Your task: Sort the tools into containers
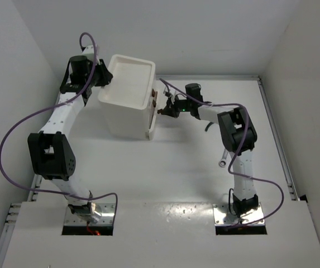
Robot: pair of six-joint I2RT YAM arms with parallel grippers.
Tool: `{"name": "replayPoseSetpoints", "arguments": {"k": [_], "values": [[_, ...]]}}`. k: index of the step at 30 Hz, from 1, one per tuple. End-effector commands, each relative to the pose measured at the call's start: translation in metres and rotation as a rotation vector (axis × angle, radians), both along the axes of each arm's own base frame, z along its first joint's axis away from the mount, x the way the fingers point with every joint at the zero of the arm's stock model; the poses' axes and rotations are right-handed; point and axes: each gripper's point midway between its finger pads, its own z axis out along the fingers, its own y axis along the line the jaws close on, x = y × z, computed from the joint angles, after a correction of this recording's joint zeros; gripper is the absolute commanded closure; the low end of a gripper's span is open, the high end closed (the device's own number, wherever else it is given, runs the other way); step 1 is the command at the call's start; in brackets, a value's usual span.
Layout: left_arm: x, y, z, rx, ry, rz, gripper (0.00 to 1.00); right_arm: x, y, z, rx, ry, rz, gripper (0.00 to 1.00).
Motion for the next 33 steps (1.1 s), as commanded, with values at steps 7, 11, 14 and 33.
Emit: {"name": "replayPoseSetpoints", "arguments": {"k": [7, 11, 14, 33], "values": [[-0.084, -0.012, -0.178, -0.026, 0.636, -0.03, 1.0, 0.028, -0.043, 0.048, 0.034, -0.062, -0.081, 1.0], [-0.083, -0.008, -0.178, -0.029, 0.635, -0.021, 1.0, 0.033, -0.069, 0.041, 0.011, -0.004, -0.135, 1.0], [-0.083, -0.008, -0.178, -0.036, 0.638, -0.016, 1.0, 0.029, -0.089, 0.044, -0.004, 0.03, -0.167, 1.0], [-0.084, 0.001, -0.182, -0.042, 0.649, 0.016, 1.0, -0.004, -0.194, 0.034, -0.127, 0.094, -0.269, 1.0]]}}
